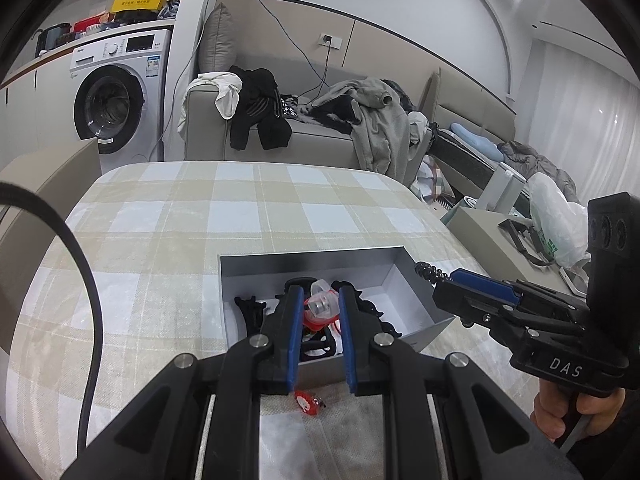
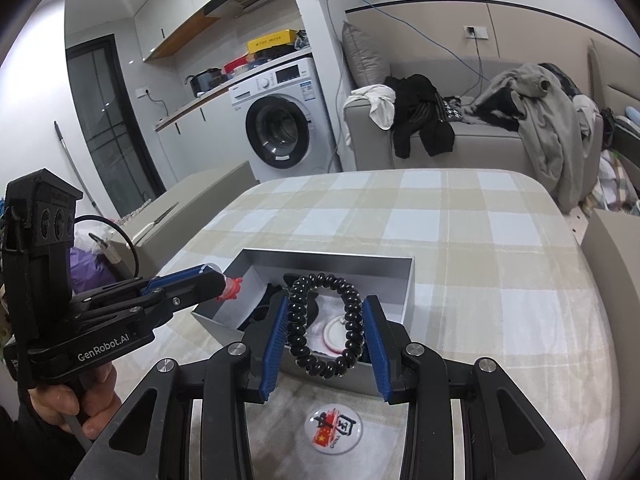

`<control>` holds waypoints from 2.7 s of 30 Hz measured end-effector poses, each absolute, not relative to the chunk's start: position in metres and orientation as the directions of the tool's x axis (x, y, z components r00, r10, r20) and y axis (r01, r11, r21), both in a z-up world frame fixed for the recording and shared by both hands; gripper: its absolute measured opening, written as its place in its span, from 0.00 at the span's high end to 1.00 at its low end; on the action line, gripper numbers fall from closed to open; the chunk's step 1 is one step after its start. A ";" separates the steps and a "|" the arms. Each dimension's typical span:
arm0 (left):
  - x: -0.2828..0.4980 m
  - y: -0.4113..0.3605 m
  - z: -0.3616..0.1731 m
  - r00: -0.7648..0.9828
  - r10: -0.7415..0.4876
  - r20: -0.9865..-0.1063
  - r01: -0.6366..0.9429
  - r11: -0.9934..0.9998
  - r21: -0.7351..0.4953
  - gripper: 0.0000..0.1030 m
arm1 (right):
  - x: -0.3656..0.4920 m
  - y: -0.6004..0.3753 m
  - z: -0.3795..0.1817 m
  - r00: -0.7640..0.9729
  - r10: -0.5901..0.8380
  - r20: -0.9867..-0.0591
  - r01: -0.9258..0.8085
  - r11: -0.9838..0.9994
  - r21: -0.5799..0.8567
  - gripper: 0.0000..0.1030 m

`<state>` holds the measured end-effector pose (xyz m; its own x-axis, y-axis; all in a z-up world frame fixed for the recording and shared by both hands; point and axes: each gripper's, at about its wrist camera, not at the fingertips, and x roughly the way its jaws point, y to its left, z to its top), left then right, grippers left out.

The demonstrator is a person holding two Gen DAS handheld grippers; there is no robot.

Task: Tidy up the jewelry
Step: 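Carry the bracelet and the red hair tie over the grey box with both tools, then open both tools to drop the bracelet and hair tie into the box, then grasp the white round CHINA badge with the right tool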

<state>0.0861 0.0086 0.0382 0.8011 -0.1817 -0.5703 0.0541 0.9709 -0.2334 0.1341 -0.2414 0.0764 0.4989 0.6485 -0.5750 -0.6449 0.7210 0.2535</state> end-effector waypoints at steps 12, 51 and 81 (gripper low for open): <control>0.094 0.014 0.035 0.801 -0.163 -0.577 0.029 0.972 -0.233 0.88 | 0.150 -0.238 0.070 0.485 0.658 -0.576 -0.620 0.723 0.304 0.65; 0.107 -0.002 0.025 0.751 -0.175 -0.636 0.048 0.976 -0.212 0.67 | 0.155 -0.234 0.060 0.517 0.641 -0.568 -0.599 0.744 0.295 0.38; 0.055 0.013 -0.005 0.705 -0.087 -0.703 -0.042 0.986 -0.163 0.01 | 0.115 -0.253 0.018 0.479 0.385 -0.789 -0.564 0.824 0.059 0.00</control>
<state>0.0550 0.0133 -0.0053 0.7054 -0.0865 -0.7035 -0.0419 0.9857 -0.1633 0.1146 -0.2531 0.0183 0.4791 0.3845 -0.7890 -0.5638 0.8238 0.0592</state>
